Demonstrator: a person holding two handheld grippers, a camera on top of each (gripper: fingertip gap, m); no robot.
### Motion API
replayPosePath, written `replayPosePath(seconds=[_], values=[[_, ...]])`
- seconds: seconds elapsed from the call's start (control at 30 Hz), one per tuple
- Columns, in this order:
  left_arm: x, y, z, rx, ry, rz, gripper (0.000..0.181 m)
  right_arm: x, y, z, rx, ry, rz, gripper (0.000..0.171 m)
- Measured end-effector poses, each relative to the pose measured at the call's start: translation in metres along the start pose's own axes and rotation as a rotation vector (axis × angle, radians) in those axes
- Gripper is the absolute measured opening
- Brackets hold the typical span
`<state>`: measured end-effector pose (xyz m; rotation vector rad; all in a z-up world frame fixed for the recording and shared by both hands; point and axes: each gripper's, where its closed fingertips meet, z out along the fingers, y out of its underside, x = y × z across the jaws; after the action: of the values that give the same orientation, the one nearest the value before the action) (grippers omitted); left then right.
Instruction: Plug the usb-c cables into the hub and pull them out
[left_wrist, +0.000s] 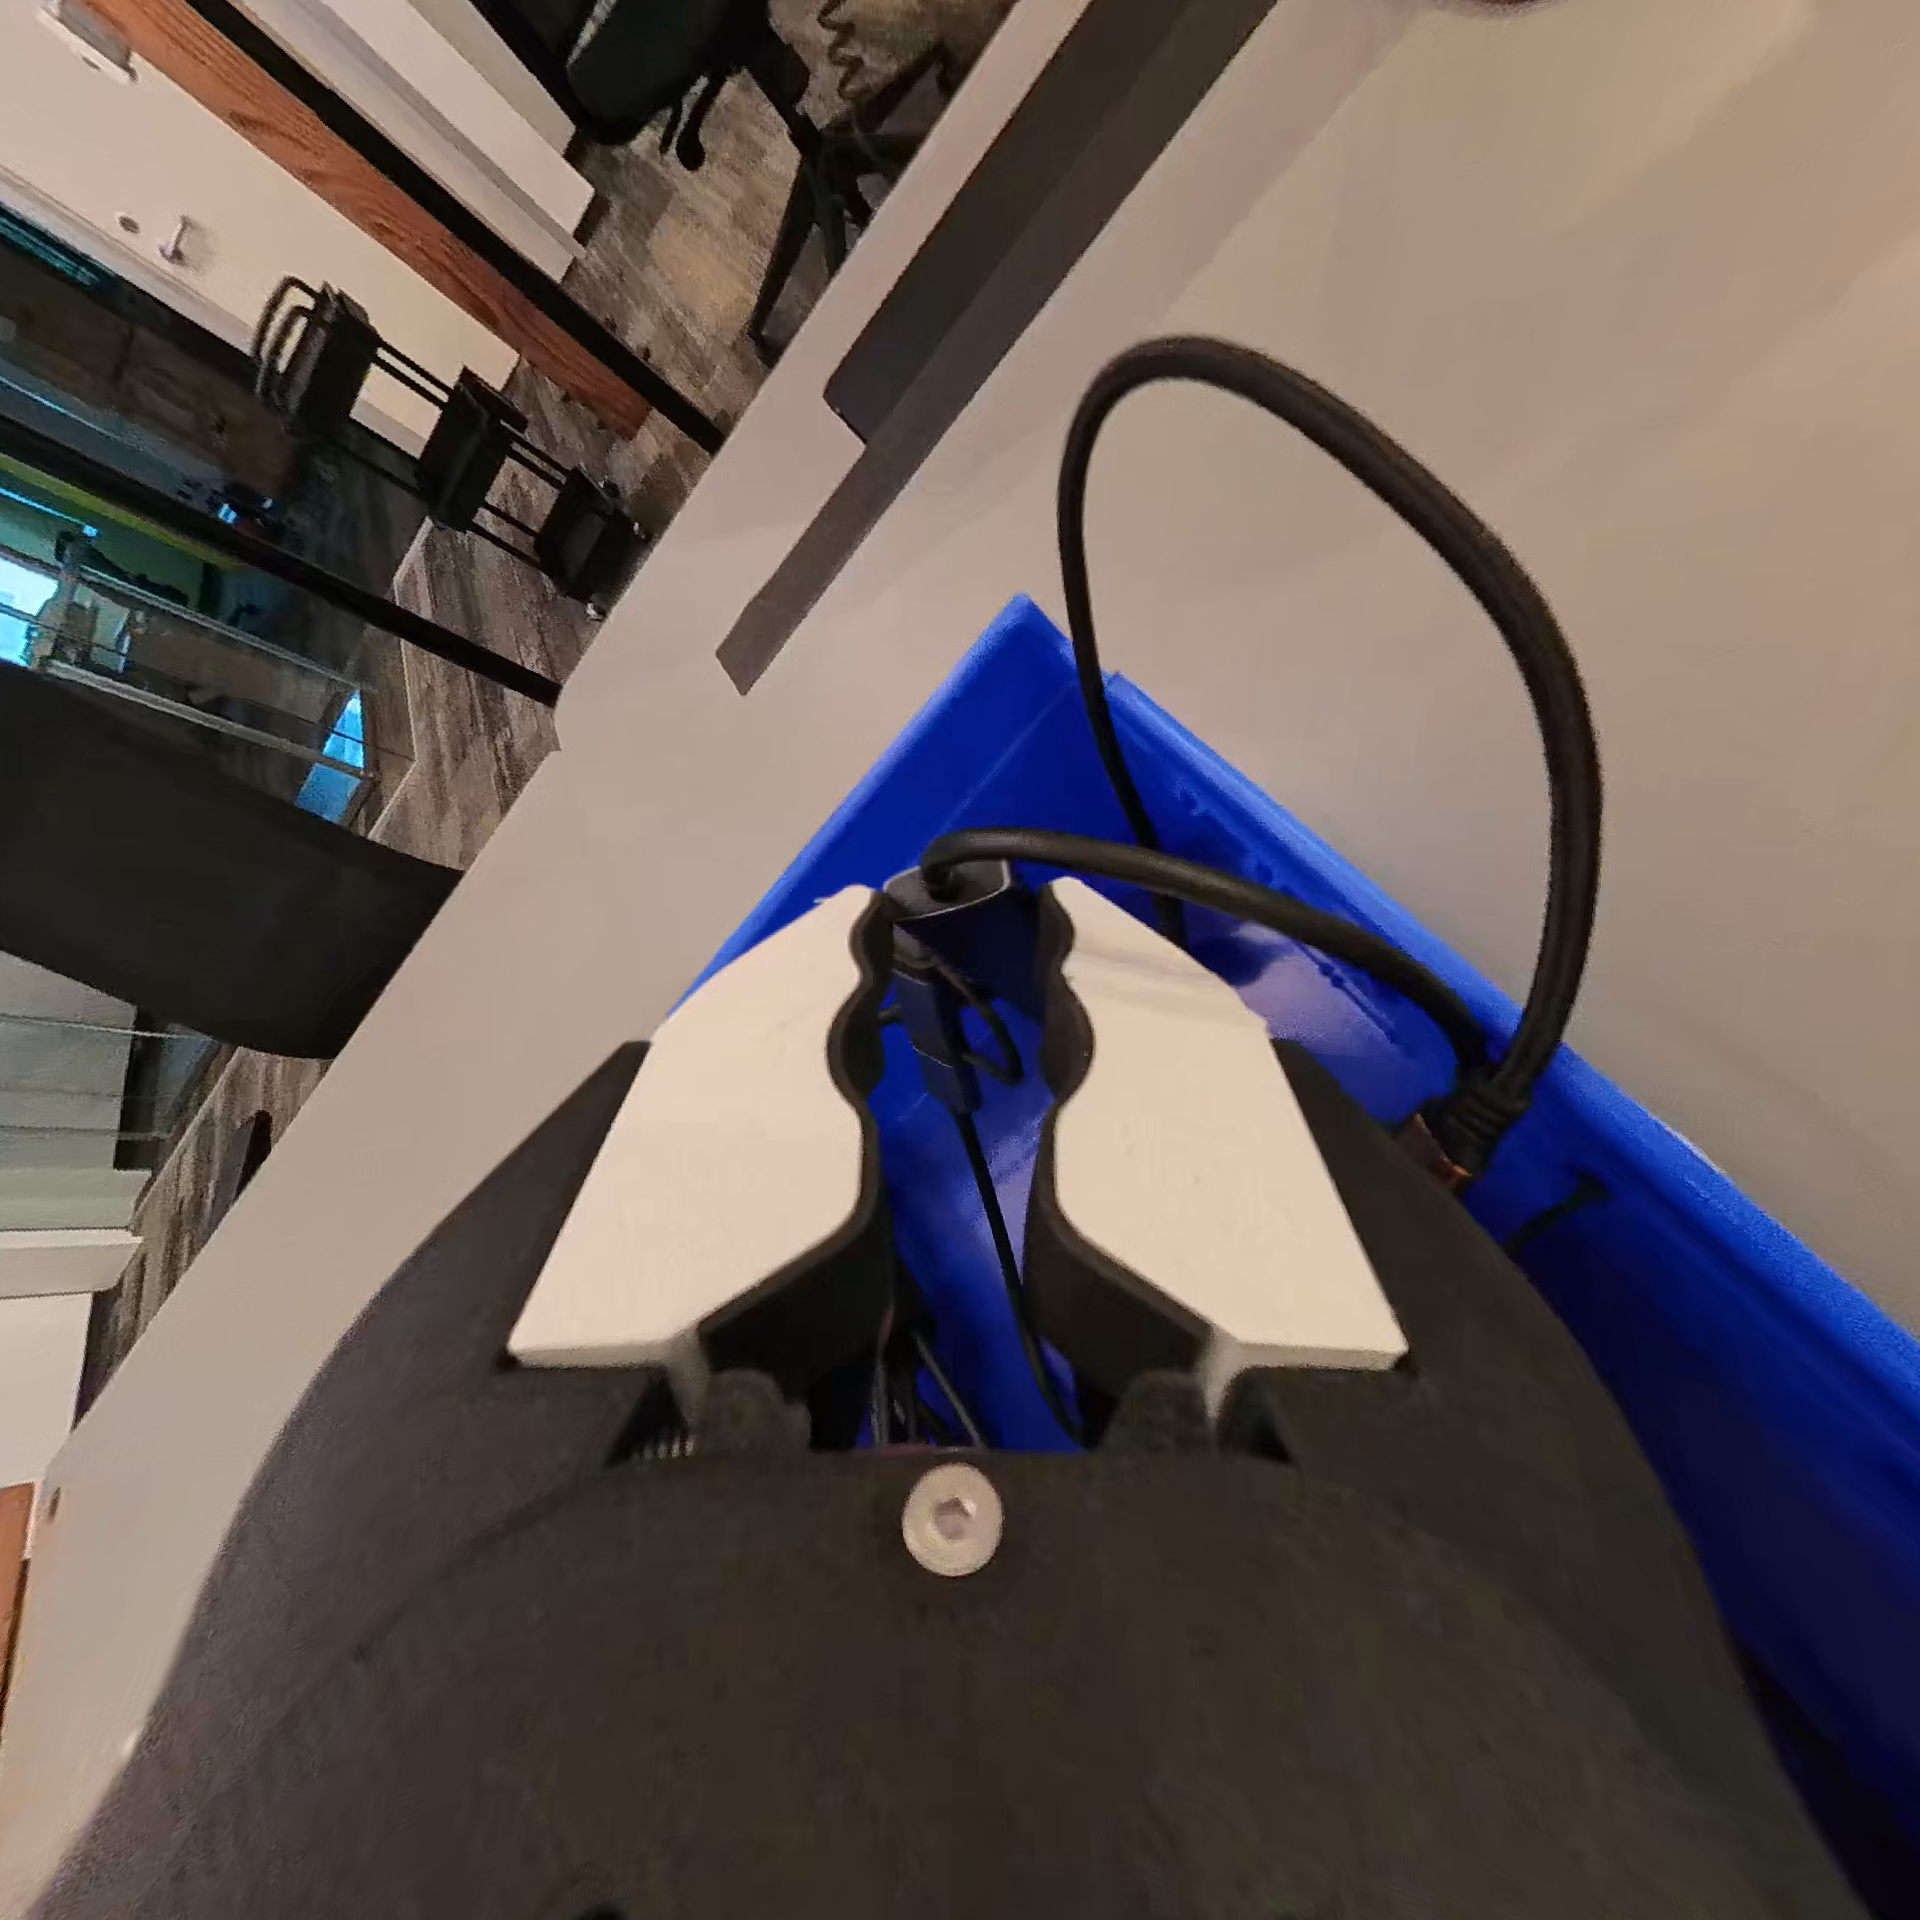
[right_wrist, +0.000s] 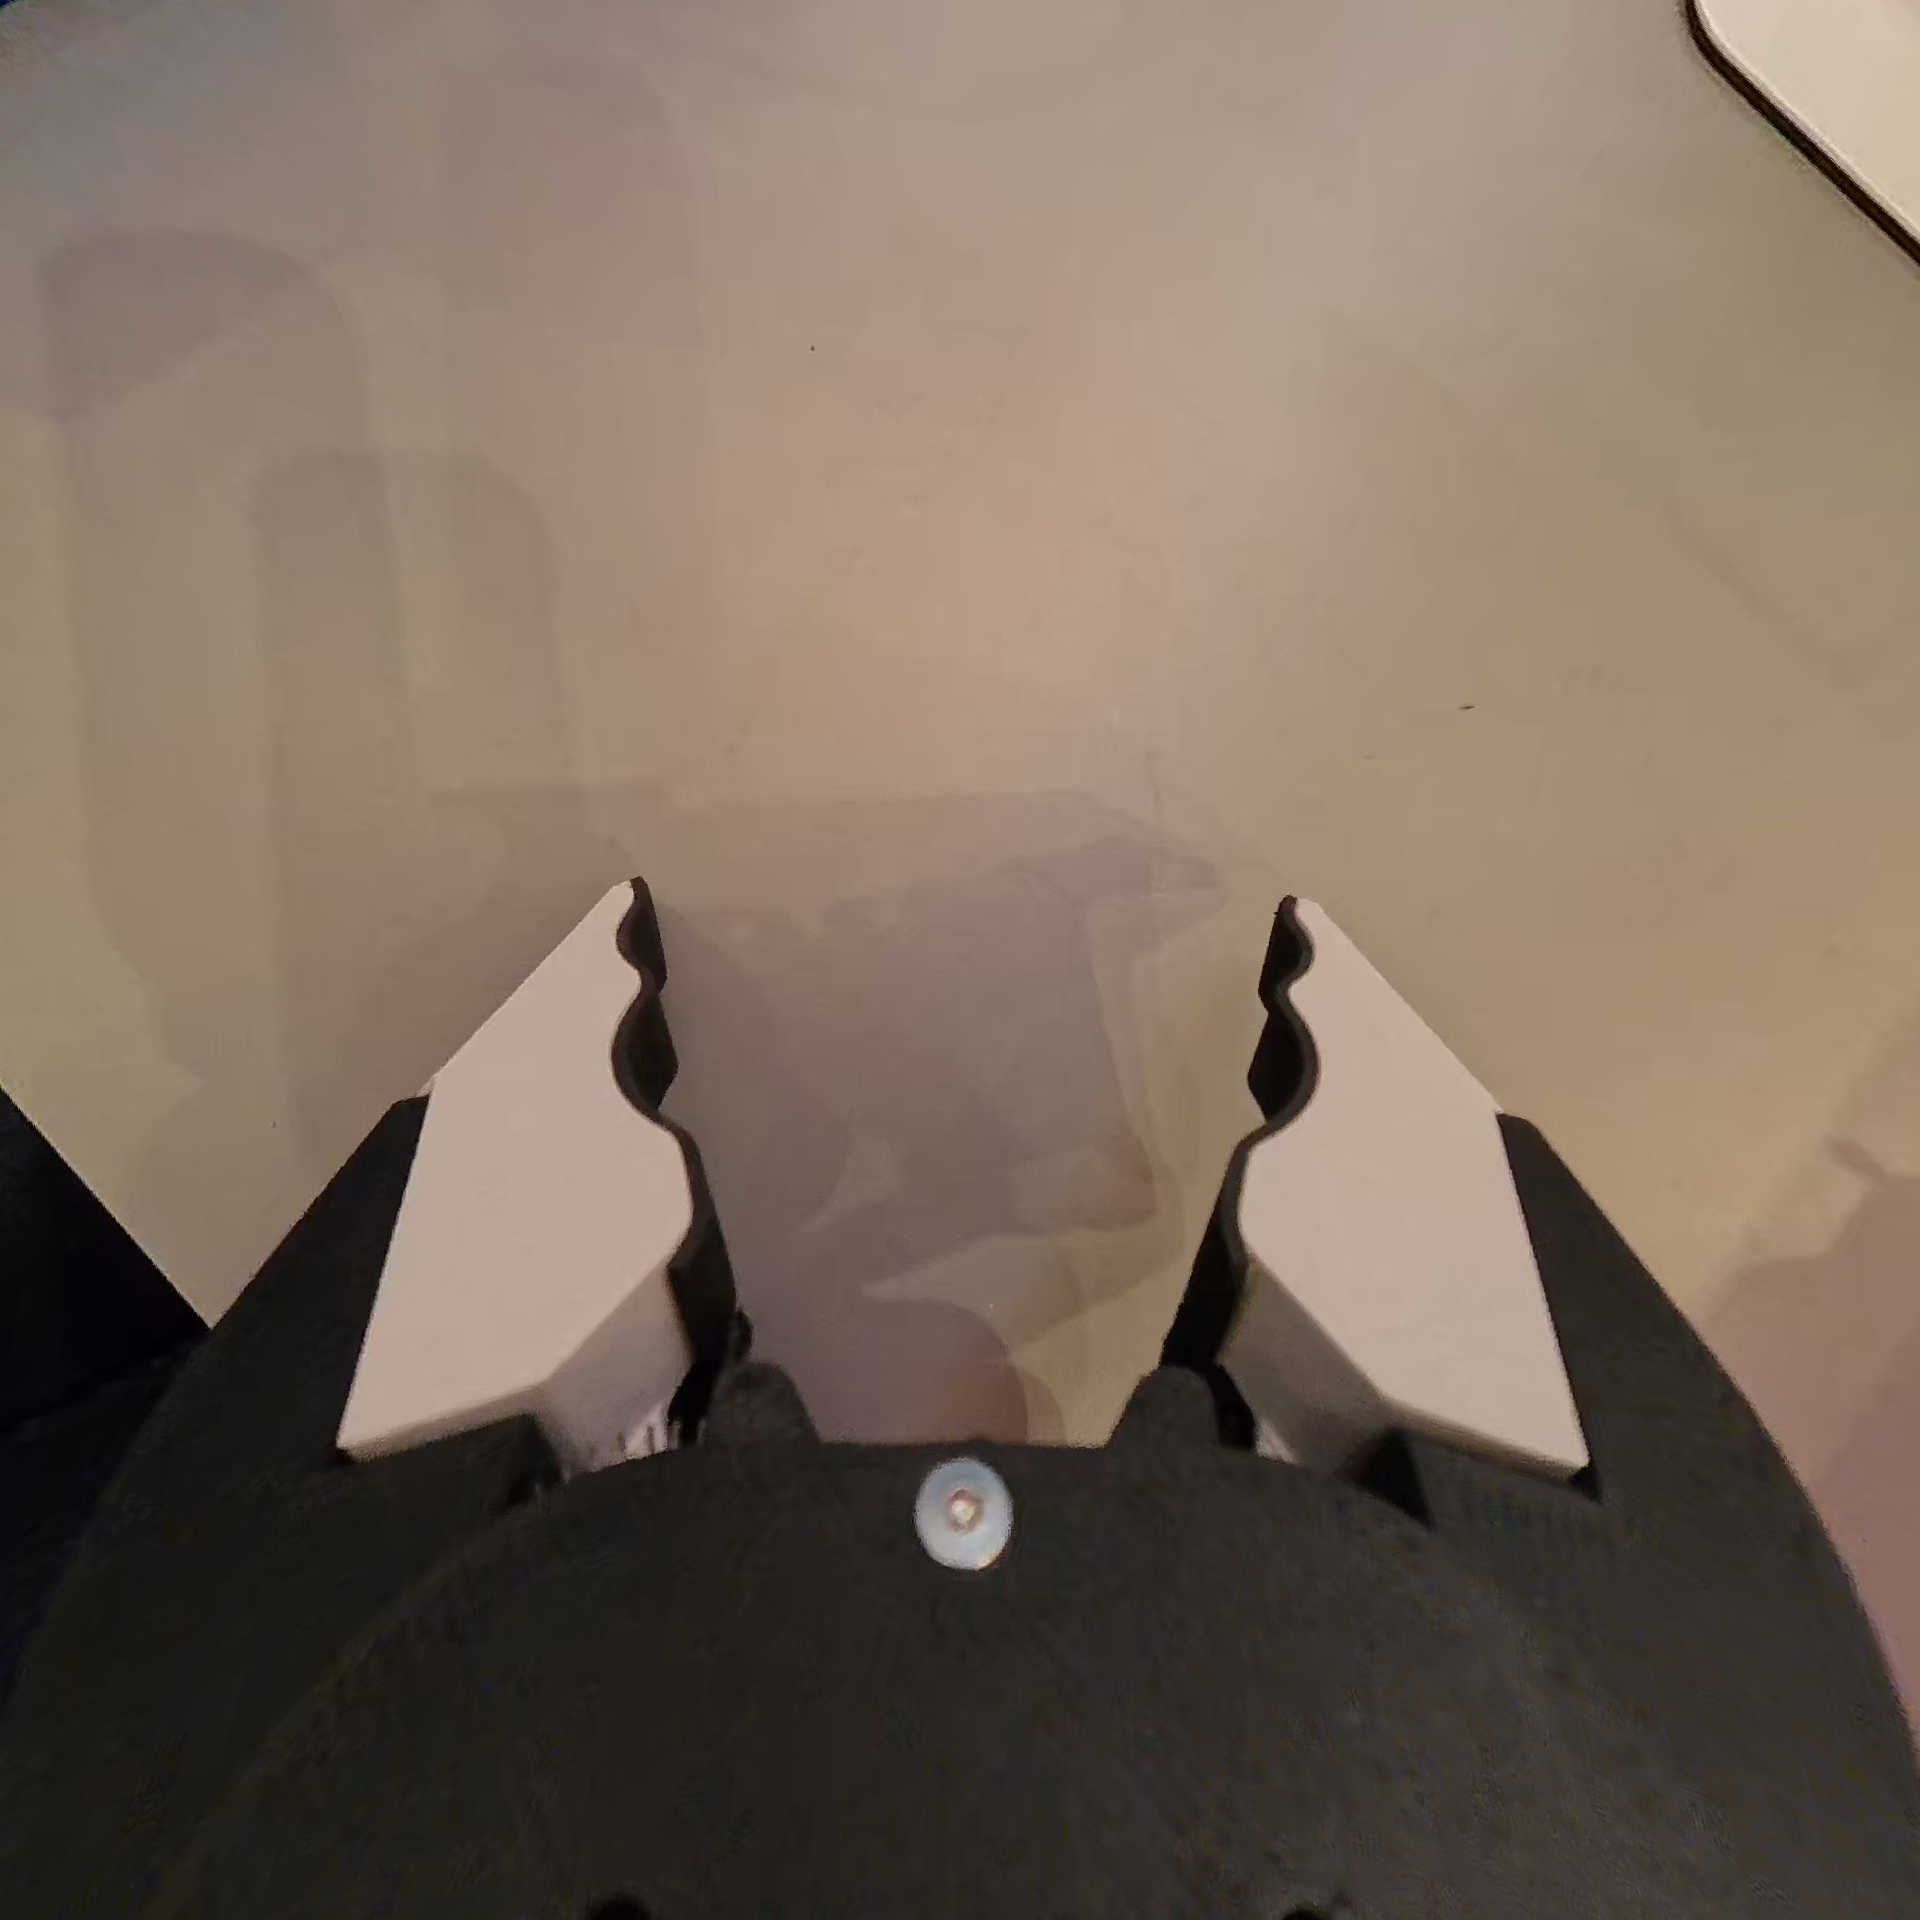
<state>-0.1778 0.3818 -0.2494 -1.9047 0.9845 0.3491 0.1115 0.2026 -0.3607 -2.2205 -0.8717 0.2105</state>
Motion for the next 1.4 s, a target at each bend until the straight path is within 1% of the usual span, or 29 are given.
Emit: replayPosePath(seconds=[0.1, 0.23, 0.5, 0.73, 0.93, 1.17, 1.4], values=[[-0.011, -0.009, -0.010, 0.052, -0.014, -0.054, 0.026, 0.000, 0.000, 0.000, -0.001, -0.002, -0.001, 0.112], [-0.029, -0.024, -0.026, 0.156, -0.008, -0.183, 0.025, 0.000, 0.000, 0.000, -0.001, -0.004, -0.003, 0.112], [-0.054, -0.042, -0.055, 0.338, 0.078, -0.455, 0.024, -0.001, 0.000, -0.001, -0.006, -0.002, -0.015, 0.110], [-0.083, -0.042, -0.072, 0.464, 0.062, -0.657, 0.023, -0.002, 0.000, -0.002, -0.009, -0.003, -0.021, 0.109], [-0.098, -0.043, -0.085, 0.511, 0.038, -0.687, 0.023, -0.002, 0.000, -0.002, -0.010, -0.002, -0.027, 0.108], [-0.112, -0.040, -0.095, 0.566, 0.033, -0.767, 0.023, -0.003, 0.000, -0.002, -0.009, -0.008, -0.024, 0.107], [-0.124, -0.043, -0.111, 0.606, 0.004, -0.773, 0.022, -0.004, 0.000, -0.003, -0.013, -0.004, -0.031, 0.106]])
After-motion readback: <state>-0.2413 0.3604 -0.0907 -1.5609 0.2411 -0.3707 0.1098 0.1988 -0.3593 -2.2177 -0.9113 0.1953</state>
